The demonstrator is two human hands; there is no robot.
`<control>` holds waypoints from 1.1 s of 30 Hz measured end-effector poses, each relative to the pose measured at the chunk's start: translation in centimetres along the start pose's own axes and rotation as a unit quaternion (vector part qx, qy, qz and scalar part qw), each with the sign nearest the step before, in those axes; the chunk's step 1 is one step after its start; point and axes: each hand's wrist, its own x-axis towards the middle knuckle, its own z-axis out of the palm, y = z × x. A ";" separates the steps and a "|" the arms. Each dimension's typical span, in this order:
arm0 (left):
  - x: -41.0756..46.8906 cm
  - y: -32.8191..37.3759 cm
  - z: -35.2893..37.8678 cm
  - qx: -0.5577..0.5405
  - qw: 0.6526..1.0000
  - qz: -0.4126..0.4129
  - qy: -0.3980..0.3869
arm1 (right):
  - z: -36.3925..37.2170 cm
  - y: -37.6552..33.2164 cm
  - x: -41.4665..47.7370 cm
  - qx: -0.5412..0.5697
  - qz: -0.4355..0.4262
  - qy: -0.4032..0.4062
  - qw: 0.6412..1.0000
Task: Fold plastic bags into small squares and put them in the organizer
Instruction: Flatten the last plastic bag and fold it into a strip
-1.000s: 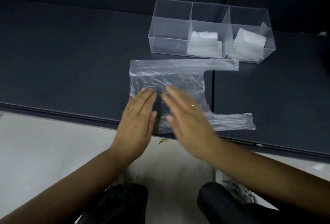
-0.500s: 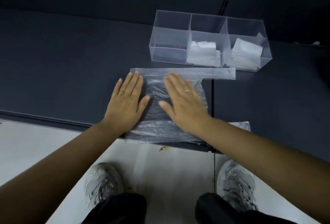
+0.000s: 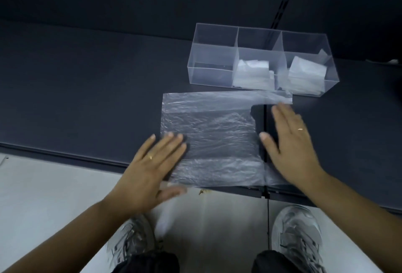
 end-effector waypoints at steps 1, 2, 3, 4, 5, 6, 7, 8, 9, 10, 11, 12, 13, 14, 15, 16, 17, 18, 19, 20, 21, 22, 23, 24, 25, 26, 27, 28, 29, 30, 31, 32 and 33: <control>-1.2 0.2 0.3 0.014 0.999 0.026 -0.018 | 0.0 -1.5 -0.9 0.039 -0.042 -0.012 0.998; -2.0 0.3 0.5 0.027 0.998 0.042 -0.026 | 0.3 -3.2 -1.8 0.063 -0.090 -0.039 0.993; -2.6 0.2 0.7 0.036 0.998 0.051 -0.014 | 0.8 -4.9 -2.8 0.068 -0.138 -0.075 0.985; -2.8 0.1 0.7 0.032 0.998 0.053 0.012 | 1.4 -6.4 -3.7 0.057 -0.181 -0.113 0.975; -2.9 0.2 0.5 0.016 0.998 0.051 0.043 | 2.1 -7.7 -4.3 0.042 -0.218 -0.142 0.965; -2.9 0.4 0.1 -0.004 0.996 0.051 0.068 | 2.7 -8.7 -4.6 0.025 -0.244 -0.159 0.956; -2.9 0.8 -0.2 -0.020 0.994 0.056 0.088 | 3.2 -9.5 -4.8 0.009 -0.262 -0.165 0.951; -2.9 1.3 -0.4 -0.029 0.993 0.062 0.101 | 3.5 -10.1 -4.9 -0.004 -0.269 -0.162 0.949; -2.9 1.9 -0.5 -0.034 0.991 0.068 0.110 | 3.6 -10.5 -4.9 -0.007 -0.267 -0.150 0.952; -2.9 2.4 -0.7 -0.040 0.990 0.071 0.115 | 3.6 -10.8 -4.9 0.001 -0.261 -0.129 0.957; -2.9 2.8 -1.1 -0.049 0.989 0.068 0.120 | 3.6 -10.7 -5.0 0.015 -0.257 -0.098 0.961; -2.8 2.9 -1.6 -0.067 0.989 0.055 0.119 | 3.5 -10.5 -5.0 0.033 -0.257 -0.062 0.964; -2.7 3.0 -2.1 -0.098 0.988 0.030 0.113 | 3.2 -10.1 -5.0 0.047 -0.257 -0.027 0.965; -2.6 2.9 -2.7 -0.148 0.983 -0.012 0.105 | 2.7 -9.5 -5.0 0.059 -0.253 0.001 0.966; -2.5 2.9 -3.5 -0.213 0.969 -0.071 0.098 | 2.1 -8.8 -5.0 0.069 -0.237 0.017 0.969; -2.4 2.8 -4.3 -0.278 0.947 -0.134 0.092 | 1.2 -7.8 -5.0 0.078 -0.212 0.020 0.974; -2.5 2.4 -4.8 -0.331 0.922 -0.186 0.081 | 0.2 -6.8 -5.1 0.083 -0.182 0.012 0.980; -2.5 2.0 -5.2 -0.364 0.903 -0.217 0.064 | -0.9 -5.8 -5.2 0.087 -0.150 -0.009 0.985; -2.6 1.6 -5.6 -0.385 0.892 -0.231 0.042 | -2.0 -4.6 -5.4 0.099 -0.114 -0.045 0.988; -2.6 1.1 -5.9 -0.405 0.883 -0.236 0.017 | -3.2 -3.5 -5.5 0.123 -0.073 -0.092 0.986; -2.5 0.6 -6.2 -0.429 0.872 -0.236 -0.009 | -4.4 -2.4 -5.6 0.157 -0.035 -0.141 0.977; -2.4 0.1 -6.4 -0.458 0.856 -0.240 -0.025 | -5.5 -1.3 -5.5 0.190 -0.006 -0.181 0.965; -2.1 -0.4 -6.7 -0.485 0.838 -0.248 -0.027 | -6.5 -0.3 -5.3 0.216 0.006 -0.201 0.955; -1.9 -0.8 -7.0 -0.505 0.822 -0.262 -0.018 | -7.3 0.7 -4.9 0.233 0.009 -0.204 0.951; -1.6 -1.2 -7.2 -0.520 0.807 -0.279 -0.002 | -7.9 1.5 -4.5 0.251 0.013 -0.197 0.948; -1.2 -1.7 -7.4 -0.529 0.796 -0.294 0.018 | -8.5 2.1 -3.9 0.277 0.021 -0.184 0.943; -0.7 -2.1 -7.6 -0.531 0.789 -0.306 0.036 | -8.8 2.6 -3.1 0.310 0.038 -0.168 0.935; -0.1 -2.6 -7.7 -0.528 0.787 -0.315 0.053 | -8.9 3.0 -2.3 0.342 0.058 -0.146 0.927; 0.5 -3.1 -7.6 -0.524 0.785 -0.324 0.067 | -8.8 3.4 -1.3 0.369 0.078 -0.122 0.918; 1.3 -3.6 -7.3 -0.521 0.781 -0.335 0.077 | -8.3 3.7 -0.2 0.396 0.100 -0.100 0.907; 2.1 -4.1 -6.9 -0.519 0.776 -0.349 0.084 | -7.7 4.0 0.8 0.417 0.123 -0.083 0.897; 2.9 -4.6 -6.3 -0.514 0.770 -0.367 0.090 | -6.9 4.2 1.9 0.427 0.148 -0.072 0.889; 3.7 -5.1 -5.6 -0.505 0.767 -0.385 0.097 | -6.0 4.2 2.8 0.428 0.171 -0.066 0.885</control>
